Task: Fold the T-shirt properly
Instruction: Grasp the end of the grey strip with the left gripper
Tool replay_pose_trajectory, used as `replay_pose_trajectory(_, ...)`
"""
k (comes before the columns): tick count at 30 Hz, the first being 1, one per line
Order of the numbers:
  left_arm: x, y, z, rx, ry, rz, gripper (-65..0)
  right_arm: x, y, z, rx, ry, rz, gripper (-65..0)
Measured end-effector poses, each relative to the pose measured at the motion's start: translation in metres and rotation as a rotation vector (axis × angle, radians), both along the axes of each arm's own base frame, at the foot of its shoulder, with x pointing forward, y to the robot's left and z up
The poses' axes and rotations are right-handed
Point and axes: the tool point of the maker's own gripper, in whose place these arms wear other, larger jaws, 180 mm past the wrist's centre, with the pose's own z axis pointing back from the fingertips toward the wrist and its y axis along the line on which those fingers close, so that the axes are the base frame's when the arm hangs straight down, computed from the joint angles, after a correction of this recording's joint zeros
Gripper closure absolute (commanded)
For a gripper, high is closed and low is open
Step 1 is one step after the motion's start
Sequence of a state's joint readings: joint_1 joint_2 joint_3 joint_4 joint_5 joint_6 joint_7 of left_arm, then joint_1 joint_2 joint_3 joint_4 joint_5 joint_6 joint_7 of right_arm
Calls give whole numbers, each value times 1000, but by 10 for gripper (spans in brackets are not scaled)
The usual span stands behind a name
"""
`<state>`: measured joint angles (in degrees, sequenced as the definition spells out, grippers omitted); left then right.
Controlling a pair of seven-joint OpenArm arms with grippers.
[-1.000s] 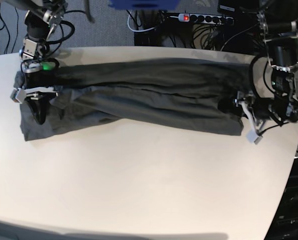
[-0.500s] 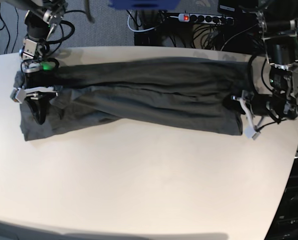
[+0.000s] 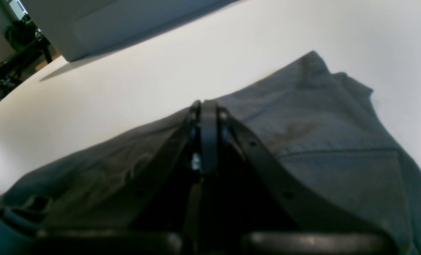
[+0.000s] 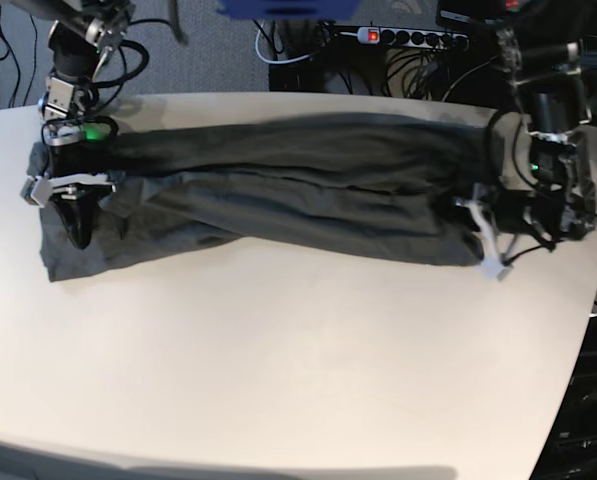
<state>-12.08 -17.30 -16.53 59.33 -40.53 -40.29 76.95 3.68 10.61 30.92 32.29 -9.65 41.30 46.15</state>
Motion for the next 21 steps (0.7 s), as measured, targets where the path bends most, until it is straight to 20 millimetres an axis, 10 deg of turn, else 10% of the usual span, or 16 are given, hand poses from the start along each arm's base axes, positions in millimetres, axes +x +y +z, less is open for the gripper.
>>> replay_pose_trajectory(5,5,-44,1,-79,-5,-30,-27,-1,2,1,5,-8,9,-6)
replay_pose_trajectory(21,12,-64,5,-69,-3,-109,-27,1,5,1,2,-4,19,-6)
